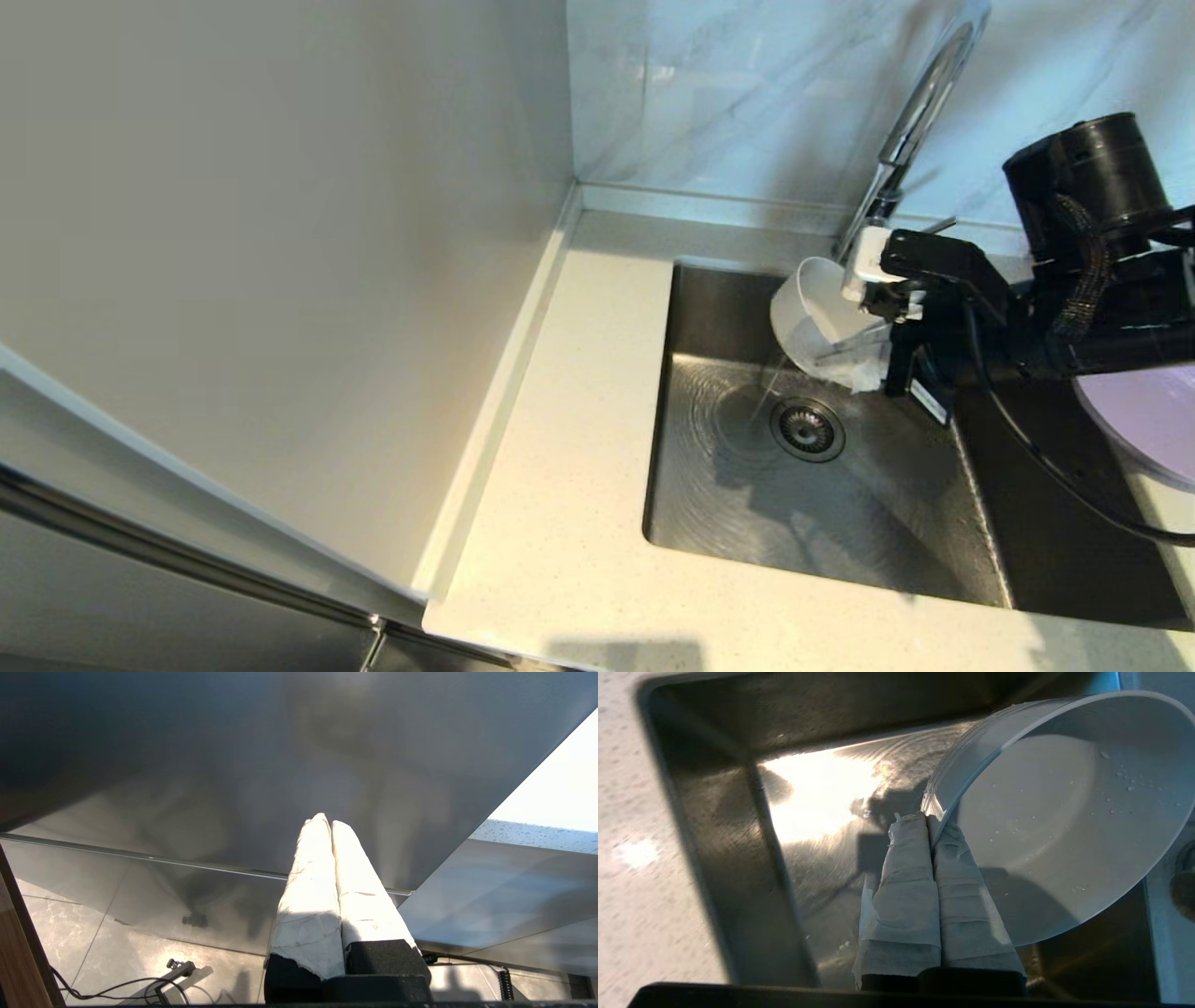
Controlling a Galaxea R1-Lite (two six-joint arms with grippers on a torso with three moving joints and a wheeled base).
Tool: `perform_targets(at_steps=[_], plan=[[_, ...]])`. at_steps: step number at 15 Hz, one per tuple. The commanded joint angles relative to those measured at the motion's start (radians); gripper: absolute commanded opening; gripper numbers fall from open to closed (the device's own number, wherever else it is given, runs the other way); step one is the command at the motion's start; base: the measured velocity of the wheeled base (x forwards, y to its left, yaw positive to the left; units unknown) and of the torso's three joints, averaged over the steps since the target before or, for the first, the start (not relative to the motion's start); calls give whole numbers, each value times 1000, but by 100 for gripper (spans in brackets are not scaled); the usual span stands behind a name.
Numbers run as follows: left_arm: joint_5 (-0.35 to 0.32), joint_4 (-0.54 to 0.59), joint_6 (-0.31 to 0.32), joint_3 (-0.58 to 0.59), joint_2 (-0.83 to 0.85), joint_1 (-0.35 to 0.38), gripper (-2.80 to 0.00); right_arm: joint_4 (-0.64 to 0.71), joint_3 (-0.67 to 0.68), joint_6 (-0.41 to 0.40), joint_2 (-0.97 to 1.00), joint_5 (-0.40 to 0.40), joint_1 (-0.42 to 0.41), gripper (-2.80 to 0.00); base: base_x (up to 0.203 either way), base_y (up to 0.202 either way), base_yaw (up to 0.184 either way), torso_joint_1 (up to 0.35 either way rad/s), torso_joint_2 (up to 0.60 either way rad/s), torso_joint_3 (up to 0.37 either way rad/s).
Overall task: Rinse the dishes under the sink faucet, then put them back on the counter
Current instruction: Rinse the bowl
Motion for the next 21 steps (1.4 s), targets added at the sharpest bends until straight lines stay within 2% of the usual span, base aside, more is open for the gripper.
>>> perform_targets(at_steps=[1,3,8,11,15,18,19,21], plan=[[0,0,0,0,0,0,-280,-52,-40,-3,89,-1,0,-280,0,0,0,0,0,0],[0,0,0,0,0,0,-280,-104,-55,1,113,-4,-3,-280,0,0,0,0,0,0],[0,0,0,0,0,0,-280,-109,-52,9,125,-29,-21,-280,0,0,0,0,0,0],[0,0,0,0,0,0,-280,-146,-64,85,148,-83,-31,-280,0,0,0,0,0,0],[-1,0,0,0,0,0,-280,-151,-63,95,145,-99,-87,-280,0,0,0,0,0,0],[0,0,0,0,0,0,-280,-151,-51,96,121,-99,-159,-280,0,0,0,0,0,0],[0,0,0,0,0,0,-280,-150,-36,110,101,-99,-182,-280,0,0,0,0,0,0],[0,0,0,0,0,0,-280,-147,10,193,58,-95,-209,-280,0,0,0,0,0,0]])
